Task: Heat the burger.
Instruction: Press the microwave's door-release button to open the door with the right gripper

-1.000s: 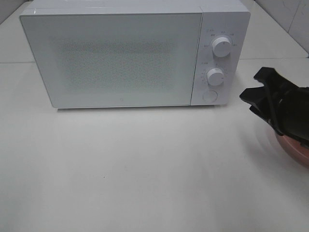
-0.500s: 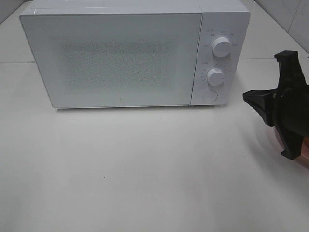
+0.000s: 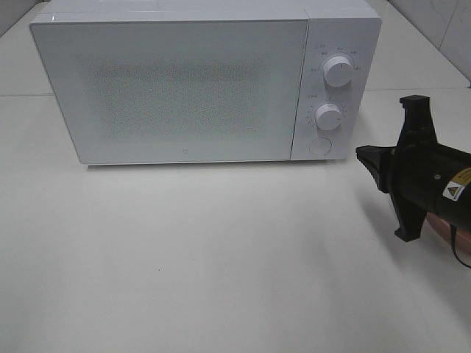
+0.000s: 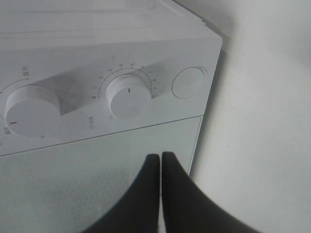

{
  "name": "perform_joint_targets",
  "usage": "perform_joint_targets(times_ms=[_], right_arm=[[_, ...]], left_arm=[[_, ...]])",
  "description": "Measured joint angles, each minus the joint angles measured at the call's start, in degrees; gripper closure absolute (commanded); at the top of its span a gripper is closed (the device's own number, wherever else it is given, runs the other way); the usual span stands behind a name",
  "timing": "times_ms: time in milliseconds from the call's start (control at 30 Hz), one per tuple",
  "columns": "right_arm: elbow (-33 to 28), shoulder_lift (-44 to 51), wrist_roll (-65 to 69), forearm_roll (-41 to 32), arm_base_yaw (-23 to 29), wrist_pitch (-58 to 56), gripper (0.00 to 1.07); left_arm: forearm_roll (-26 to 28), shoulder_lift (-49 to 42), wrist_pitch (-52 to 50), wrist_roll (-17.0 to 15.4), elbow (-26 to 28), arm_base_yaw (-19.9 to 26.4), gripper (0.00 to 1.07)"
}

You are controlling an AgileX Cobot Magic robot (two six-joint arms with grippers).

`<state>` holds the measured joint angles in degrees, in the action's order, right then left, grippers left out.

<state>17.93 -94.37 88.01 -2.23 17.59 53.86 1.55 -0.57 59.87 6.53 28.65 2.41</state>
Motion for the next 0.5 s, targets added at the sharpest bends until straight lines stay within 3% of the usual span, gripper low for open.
perform_joint_targets(times_ms=[500], right_arm=[[9.9, -14.0, 0.6, -4.6, 0.0, 2.8, 1.07]], left_arm=[[0.0, 0.0, 0.0, 0.0, 0.0, 0.0, 0.07]])
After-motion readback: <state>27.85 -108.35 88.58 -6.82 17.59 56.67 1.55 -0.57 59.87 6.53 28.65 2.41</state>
